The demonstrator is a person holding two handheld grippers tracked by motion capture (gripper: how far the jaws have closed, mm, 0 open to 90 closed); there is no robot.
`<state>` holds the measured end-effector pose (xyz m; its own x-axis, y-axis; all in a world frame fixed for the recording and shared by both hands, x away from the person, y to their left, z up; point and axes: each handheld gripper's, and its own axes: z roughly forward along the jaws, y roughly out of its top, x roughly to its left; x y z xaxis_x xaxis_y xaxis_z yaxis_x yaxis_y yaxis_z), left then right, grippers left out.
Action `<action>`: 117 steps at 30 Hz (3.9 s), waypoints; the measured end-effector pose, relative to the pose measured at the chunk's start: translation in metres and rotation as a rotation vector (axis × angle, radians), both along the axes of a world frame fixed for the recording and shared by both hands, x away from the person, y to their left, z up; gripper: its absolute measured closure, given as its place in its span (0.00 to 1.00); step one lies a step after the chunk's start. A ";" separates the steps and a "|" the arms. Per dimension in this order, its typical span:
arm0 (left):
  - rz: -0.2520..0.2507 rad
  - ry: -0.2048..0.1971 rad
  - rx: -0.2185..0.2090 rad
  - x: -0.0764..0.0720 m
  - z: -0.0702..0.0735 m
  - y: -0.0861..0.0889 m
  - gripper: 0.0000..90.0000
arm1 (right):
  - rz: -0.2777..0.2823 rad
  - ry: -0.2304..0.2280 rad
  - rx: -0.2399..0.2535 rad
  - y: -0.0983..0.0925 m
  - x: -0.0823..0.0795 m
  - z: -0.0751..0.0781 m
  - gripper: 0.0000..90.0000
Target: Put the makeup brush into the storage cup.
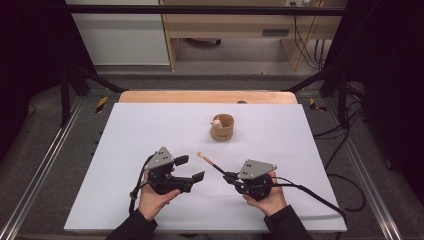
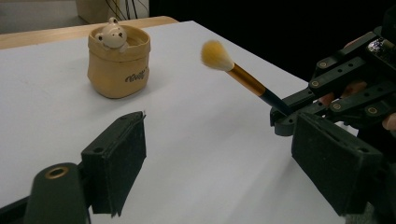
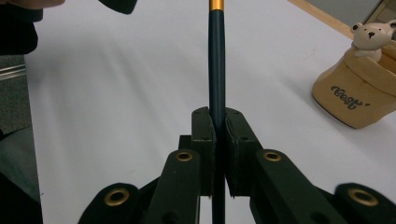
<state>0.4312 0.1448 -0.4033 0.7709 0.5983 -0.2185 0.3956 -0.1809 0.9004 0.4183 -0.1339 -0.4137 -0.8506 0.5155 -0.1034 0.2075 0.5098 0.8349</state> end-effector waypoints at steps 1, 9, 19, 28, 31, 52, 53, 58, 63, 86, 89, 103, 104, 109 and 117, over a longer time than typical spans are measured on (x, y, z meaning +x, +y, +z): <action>-0.002 0.001 -0.005 0.000 0.000 -0.001 0.20 | 0.000 -0.001 0.004 0.000 0.000 0.000 0.93; -0.013 0.001 -0.045 0.003 -0.002 -0.012 0.27 | 0.003 -0.004 0.017 0.001 -0.001 -0.001 0.93; -0.025 0.007 -0.070 0.006 -0.004 -0.025 0.33 | 0.012 -0.001 0.024 0.003 -0.001 -0.002 0.93; -0.027 0.023 -0.105 0.008 -0.006 -0.028 0.43 | 0.015 0.000 0.035 0.004 -0.001 -0.003 0.93; -0.030 0.028 -0.115 0.008 -0.006 -0.029 0.46 | 0.018 0.004 0.035 0.005 0.000 -0.004 0.93; -0.054 0.056 -0.188 0.007 -0.006 -0.029 0.79 | 0.035 -0.001 0.059 0.008 0.000 -0.006 0.93; -0.057 0.057 -0.188 0.007 -0.006 -0.029 0.80 | 0.036 0.000 0.059 0.008 0.000 -0.007 0.93; -0.060 0.058 -0.198 0.006 -0.006 -0.029 0.82 | 0.037 0.004 0.055 0.008 0.000 -0.007 0.93; -0.062 0.059 -0.207 0.005 -0.006 -0.029 0.84 | 0.039 0.007 0.054 0.009 0.000 -0.008 0.93; -0.090 0.028 -0.186 -0.001 -0.004 -0.032 0.92 | 0.027 0.017 0.059 0.009 0.001 -0.009 0.80; -0.074 0.021 -0.169 -0.001 -0.002 -0.032 0.92 | 0.014 0.016 0.070 0.009 0.001 -0.007 0.71; -0.055 0.006 -0.126 -0.005 0.000 -0.036 0.92 | -0.005 0.005 0.086 0.015 0.000 -0.001 0.63; -0.055 0.005 -0.124 -0.005 0.000 -0.036 0.93 | -0.005 0.005 0.090 0.015 0.000 -0.001 0.64; -0.057 0.009 -0.118 -0.005 -0.001 -0.038 0.93 | -0.009 0.001 0.102 0.015 -0.001 0.001 0.73; -0.065 0.014 -0.120 -0.005 -0.001 -0.039 0.93 | 0.008 0.005 0.101 0.016 -0.001 0.001 0.84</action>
